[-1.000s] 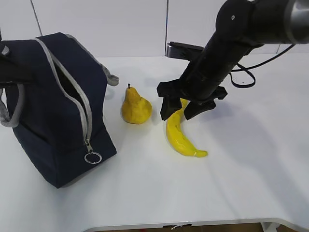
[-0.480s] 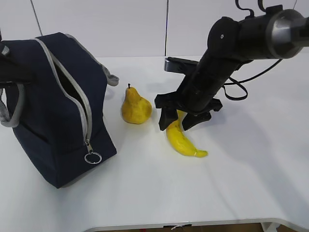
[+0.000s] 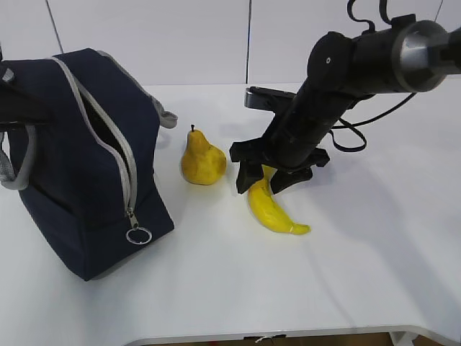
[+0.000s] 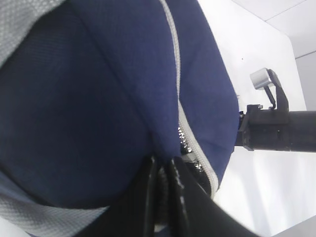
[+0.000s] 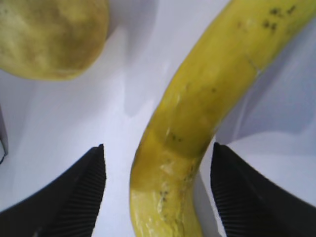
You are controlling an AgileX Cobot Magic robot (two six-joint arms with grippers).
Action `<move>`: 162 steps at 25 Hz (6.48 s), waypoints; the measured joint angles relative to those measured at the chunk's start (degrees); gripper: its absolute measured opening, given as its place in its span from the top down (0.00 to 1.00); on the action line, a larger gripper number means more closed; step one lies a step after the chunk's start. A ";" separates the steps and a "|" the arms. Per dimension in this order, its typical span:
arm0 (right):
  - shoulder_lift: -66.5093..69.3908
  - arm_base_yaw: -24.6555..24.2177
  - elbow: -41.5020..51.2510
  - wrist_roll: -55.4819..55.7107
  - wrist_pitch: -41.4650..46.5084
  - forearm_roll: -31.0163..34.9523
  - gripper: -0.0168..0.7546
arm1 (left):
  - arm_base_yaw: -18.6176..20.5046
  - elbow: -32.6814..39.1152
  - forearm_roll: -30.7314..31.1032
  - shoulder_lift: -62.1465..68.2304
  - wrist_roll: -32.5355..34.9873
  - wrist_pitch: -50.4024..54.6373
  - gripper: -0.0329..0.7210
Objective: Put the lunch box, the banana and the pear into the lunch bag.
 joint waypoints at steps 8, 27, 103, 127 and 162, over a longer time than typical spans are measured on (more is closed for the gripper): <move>0.56 0.00 0.00 0.15 -0.69 -0.78 0.28 | 0.00 0.00 0.00 0.00 0.00 0.00 0.95; 0.97 0.00 -0.33 0.15 -0.73 -0.78 0.57 | 0.00 0.00 0.00 0.00 0.00 -0.10 0.95; 7.25 17.11 -40.38 -4.73 12.78 5.39 0.57 | 0.00 0.00 0.20 0.00 0.00 -0.76 0.95; 7.81 20.56 -52.41 1.35 25.23 -10.44 0.58 | 0.00 0.00 0.42 0.00 0.54 -0.03 0.95; 12.18 10.16 -52.63 2.46 25.24 32.46 0.58 | 0.00 0.00 0.21 0.00 4.57 0.90 0.95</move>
